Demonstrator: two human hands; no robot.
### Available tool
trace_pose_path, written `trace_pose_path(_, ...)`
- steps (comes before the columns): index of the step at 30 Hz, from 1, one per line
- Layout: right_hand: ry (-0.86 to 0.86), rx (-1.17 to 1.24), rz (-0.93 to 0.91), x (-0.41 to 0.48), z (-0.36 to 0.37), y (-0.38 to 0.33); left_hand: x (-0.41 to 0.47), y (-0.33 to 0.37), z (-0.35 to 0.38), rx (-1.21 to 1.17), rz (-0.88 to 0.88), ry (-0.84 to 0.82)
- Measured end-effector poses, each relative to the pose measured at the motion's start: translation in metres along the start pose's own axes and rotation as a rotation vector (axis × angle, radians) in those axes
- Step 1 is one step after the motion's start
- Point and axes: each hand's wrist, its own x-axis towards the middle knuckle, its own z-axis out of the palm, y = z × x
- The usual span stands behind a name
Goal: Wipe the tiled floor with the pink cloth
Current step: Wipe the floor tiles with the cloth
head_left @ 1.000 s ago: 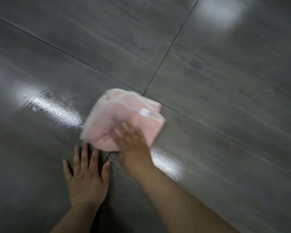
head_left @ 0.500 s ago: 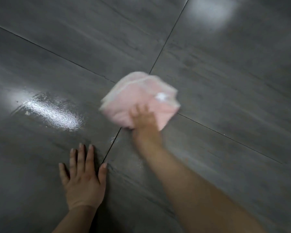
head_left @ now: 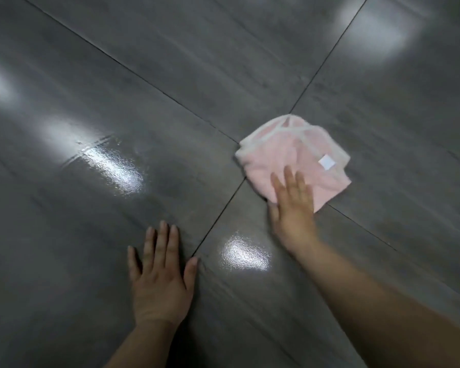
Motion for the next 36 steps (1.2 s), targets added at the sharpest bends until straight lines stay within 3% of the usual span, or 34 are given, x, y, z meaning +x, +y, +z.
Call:
trace_pose_path(2, -0.020, -0.076, -0.287, -0.034, 0.019, -0.025, 0.002, 0.000, 0.001, 0.012, -0.012, 0.006)
trace_pose_path(4, -0.065, -0.160, -0.437, -0.047, 0.023, -0.024, 0.003, -0.002, 0.004, 0.022, 0.006, 0.018)
trace_pose_path(10, -0.158, -0.224, -0.411, -0.033, 0.010, -0.024, 0.005, -0.043, -0.022, 0.069, 0.220, 0.026)
trace_pose_path(12, -0.097, -0.196, -0.383, -0.022, 0.010, -0.028, -0.002, -0.071, -0.036, 0.020, 0.061, 0.141)
trace_pose_path(14, -0.067, -0.176, -0.349, -0.001, 0.005, -0.034, -0.015, -0.108, -0.044, -0.047, -0.221, 0.251)
trace_pose_path(17, -0.028, -0.223, -0.346, 0.025, 0.004, -0.048, -0.035, -0.178, -0.050, -0.010, -0.571, 0.237)
trace_pose_path(20, -0.045, -0.105, -0.161, 0.037, 0.009, -0.077, -0.048, -0.218, -0.053, -0.011, -0.701, 0.161)
trace_pose_path(23, -0.159, -0.086, -0.058, 0.034, 0.034, -0.152, -0.053, -0.220, -0.052, -0.045, -0.675, 0.166)
trace_pose_path(26, 0.011, -0.118, -0.497, 0.006, 0.075, -0.269, -0.053, -0.220, -0.050, -0.065, -0.677, 0.185)
trace_pose_path(27, -0.005, -0.105, -0.703, -0.011, 0.094, -0.304, -0.051, -0.223, -0.049, -0.067, -0.678, 0.198)
trace_pose_path(28, -0.185, -0.101, -0.876, -0.032, 0.103, -0.333, -0.051, -0.225, -0.048, -0.063, -0.686, 0.204)
trace_pose_path(30, -0.555, -0.165, -1.032, -0.054, 0.112, -0.357, -0.051, -0.224, -0.048, -0.053, -0.702, 0.199)
trace_pose_path(32, -0.434, -0.171, -1.103, -0.032, 0.111, -0.340, -0.051, -0.223, -0.049, -0.061, -0.684, 0.213)
trace_pose_path(33, -0.335, -0.167, -1.037, -0.014, 0.109, -0.321, -0.052, -0.223, -0.051, -0.074, -0.689, 0.217)
trace_pose_path(36, -0.225, -0.032, -0.533, 0.057, 0.080, -0.239, -0.052, -0.223, -0.055, -0.109, -0.702, 0.198)
